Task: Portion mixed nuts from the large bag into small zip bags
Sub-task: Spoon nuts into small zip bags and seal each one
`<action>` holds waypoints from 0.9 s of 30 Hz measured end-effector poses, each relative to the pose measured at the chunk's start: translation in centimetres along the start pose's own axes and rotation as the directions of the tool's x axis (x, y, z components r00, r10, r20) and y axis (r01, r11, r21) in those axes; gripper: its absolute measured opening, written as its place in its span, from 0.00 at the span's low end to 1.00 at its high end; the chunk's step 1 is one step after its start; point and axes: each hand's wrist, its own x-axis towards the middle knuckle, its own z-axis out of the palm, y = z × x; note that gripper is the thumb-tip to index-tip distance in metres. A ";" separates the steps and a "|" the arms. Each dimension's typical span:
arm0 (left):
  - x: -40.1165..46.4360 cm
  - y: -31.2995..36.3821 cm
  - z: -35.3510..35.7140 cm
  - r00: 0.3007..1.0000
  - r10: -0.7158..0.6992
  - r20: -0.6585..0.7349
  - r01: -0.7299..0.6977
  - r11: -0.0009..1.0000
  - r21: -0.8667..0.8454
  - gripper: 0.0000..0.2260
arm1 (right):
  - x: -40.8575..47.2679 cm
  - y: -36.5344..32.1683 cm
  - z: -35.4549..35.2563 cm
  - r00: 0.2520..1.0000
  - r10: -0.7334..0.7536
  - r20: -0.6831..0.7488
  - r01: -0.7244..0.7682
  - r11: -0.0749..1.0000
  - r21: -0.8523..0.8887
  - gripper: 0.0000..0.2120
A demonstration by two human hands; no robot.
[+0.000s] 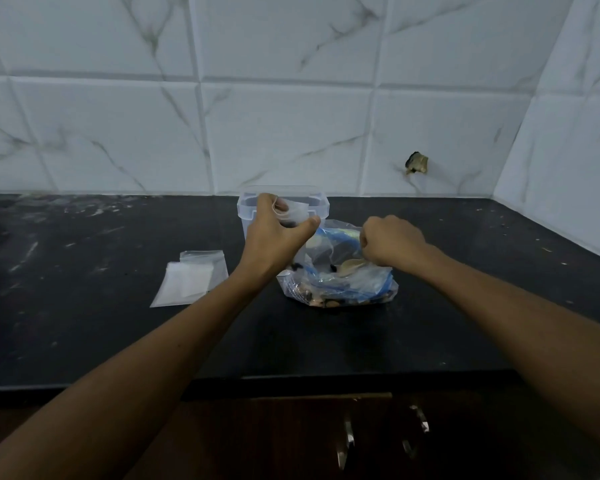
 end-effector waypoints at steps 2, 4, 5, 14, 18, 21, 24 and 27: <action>-0.1 0.2 0.0 1.000 0.026 -0.005 -0.026 1.000 -0.001 0.18 | 0.0 -0.3 0.5 1.000 -0.009 -0.006 0.009 1.000 -0.015 0.12; -0.2 0.4 0.0 0.999 0.044 -0.008 -0.044 0.999 -0.004 0.18 | -0.1 -0.6 0.6 1.000 -0.017 0.022 0.018 0.999 -0.036 0.13; -0.2 0.5 0.0 0.999 0.051 -0.009 -0.051 0.999 -0.005 0.18 | -0.1 -0.7 0.6 0.999 -0.021 0.040 0.022 0.999 -0.039 0.13; -0.3 1.1 0.4 0.998 0.064 -0.012 -0.064 0.998 -0.011 0.20 | -0.4 -0.8 -1.9 0.998 -0.068 -0.010 0.068 0.997 0.031 0.14; -0.5 1.8 0.6 0.994 0.099 -0.040 -0.099 0.995 -0.011 0.21 | -1.3 -2.6 -4.8 0.976 -0.137 -0.171 0.209 0.821 0.532 0.16; -0.5 2.1 0.7 0.994 0.096 -0.057 -0.097 0.995 -0.021 0.20 | -2.2 -4.0 -6.2 0.968 -0.163 -0.190 0.250 0.614 0.748 0.08; -0.4 2.4 0.3 0.996 0.067 -0.059 -0.069 0.997 -0.034 0.20 | -2.5 -4.3 -6.1 0.944 -0.267 -0.195 0.328 0.673 0.663 0.10; -0.4 2.5 0.2 0.996 0.067 -0.052 -0.069 0.997 -0.026 0.22 | -2.1 -4.6 -5.8 0.932 -0.322 -0.168 0.358 0.738 0.571 0.08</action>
